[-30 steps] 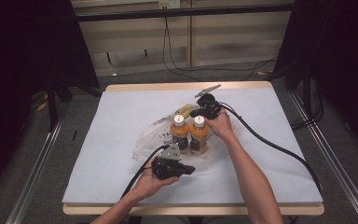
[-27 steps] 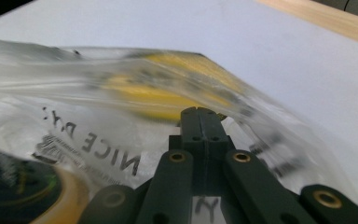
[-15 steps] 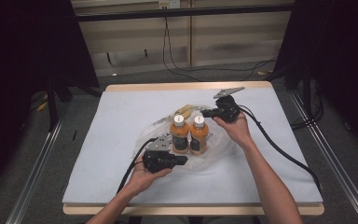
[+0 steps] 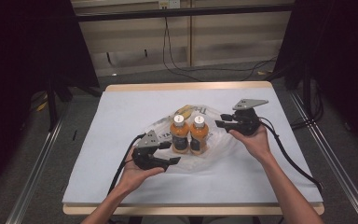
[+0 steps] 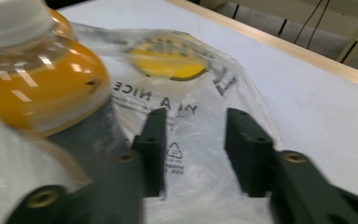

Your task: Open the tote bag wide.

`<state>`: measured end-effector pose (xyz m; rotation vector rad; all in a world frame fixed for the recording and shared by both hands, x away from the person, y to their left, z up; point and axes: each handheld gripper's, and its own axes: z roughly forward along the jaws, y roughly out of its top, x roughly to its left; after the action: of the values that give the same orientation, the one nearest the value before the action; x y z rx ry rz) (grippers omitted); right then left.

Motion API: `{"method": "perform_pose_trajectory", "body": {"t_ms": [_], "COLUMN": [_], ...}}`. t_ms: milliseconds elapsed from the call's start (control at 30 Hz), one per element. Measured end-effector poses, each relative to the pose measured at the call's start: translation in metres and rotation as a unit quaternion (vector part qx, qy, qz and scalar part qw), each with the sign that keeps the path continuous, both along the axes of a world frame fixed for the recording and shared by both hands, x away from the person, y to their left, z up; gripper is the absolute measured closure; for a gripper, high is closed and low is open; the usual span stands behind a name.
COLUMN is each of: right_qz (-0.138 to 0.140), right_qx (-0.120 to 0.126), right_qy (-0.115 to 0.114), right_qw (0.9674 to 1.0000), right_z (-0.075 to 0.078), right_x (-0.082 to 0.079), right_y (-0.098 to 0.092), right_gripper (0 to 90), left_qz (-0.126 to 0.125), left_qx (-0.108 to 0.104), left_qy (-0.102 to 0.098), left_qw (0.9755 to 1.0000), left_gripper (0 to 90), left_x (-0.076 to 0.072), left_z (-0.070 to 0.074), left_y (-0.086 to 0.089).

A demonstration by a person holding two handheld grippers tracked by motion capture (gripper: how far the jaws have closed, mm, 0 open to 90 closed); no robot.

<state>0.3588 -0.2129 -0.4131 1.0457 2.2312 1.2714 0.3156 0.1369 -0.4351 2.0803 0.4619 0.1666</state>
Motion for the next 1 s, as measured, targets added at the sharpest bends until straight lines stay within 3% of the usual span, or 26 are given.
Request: {"method": "perform_pose_trajectory", "body": {"t_ms": [167,300,433,500,567,700,867,900,1000], "right_qz": [0.0,-0.005,-0.006,-0.009,-0.016,-0.043,-0.06,-0.063,-0.083], "right_qx": [0.017,0.02,0.024,0.03,0.041,0.055,0.063,0.064,0.06], "right_qy": [-0.001,-0.005,-0.015,-0.019,-0.023,-0.03,-0.029,-0.029,-0.044], "right_qw": [0.9999,0.9998,0.9996,0.9993,0.9988,0.9972,0.9958,0.9955,0.9937], "right_z": [0.002,0.004,0.006,0.007,0.007,0.004,-0.002,-0.003,-0.006], "right_x": [-0.021,-0.038,-0.056,-0.064,-0.073,-0.09,-0.112,-0.116,-0.129], "right_y": [-0.008,-0.011,-0.017,-0.02,-0.025,-0.037,-0.053,-0.056,-0.065], "right_gripper": [29.8,16.6,10.9,11.7,11.7,11.2,11.2,11.8,12.4], "left_qz": [0.01,0.032,0.05,0.053,0.067,0.087,0.103,0.106,0.108], "left_qx": [-0.008,-0.015,-0.025,-0.023,-0.012,-0.034,-0.024,-0.018,-0.012], "left_qy": [-0.012,-0.017,-0.018,-0.014,-0.022,-0.02,-0.008,-0.014,-0.014], "left_qw": [0.9998,0.9992,0.9983,0.9982,0.9974,0.9954,0.9944,0.9941,0.9939], "left_gripper": [19.9,13.5,9.9,8.9,8.2,6.8,4.6,3.9,3.5], "left_x": [0.0,-0.002,-0.004,-0.007,-0.01,-0.022,-0.029,-0.03,-0.036], "left_z": [0.005,0.011,0.016,0.016,0.015,0.011,0.005,0.003,0.0], "left_y": [0.012,0.025,0.041,0.048,0.056,0.071,0.084,0.087,0.095]}}
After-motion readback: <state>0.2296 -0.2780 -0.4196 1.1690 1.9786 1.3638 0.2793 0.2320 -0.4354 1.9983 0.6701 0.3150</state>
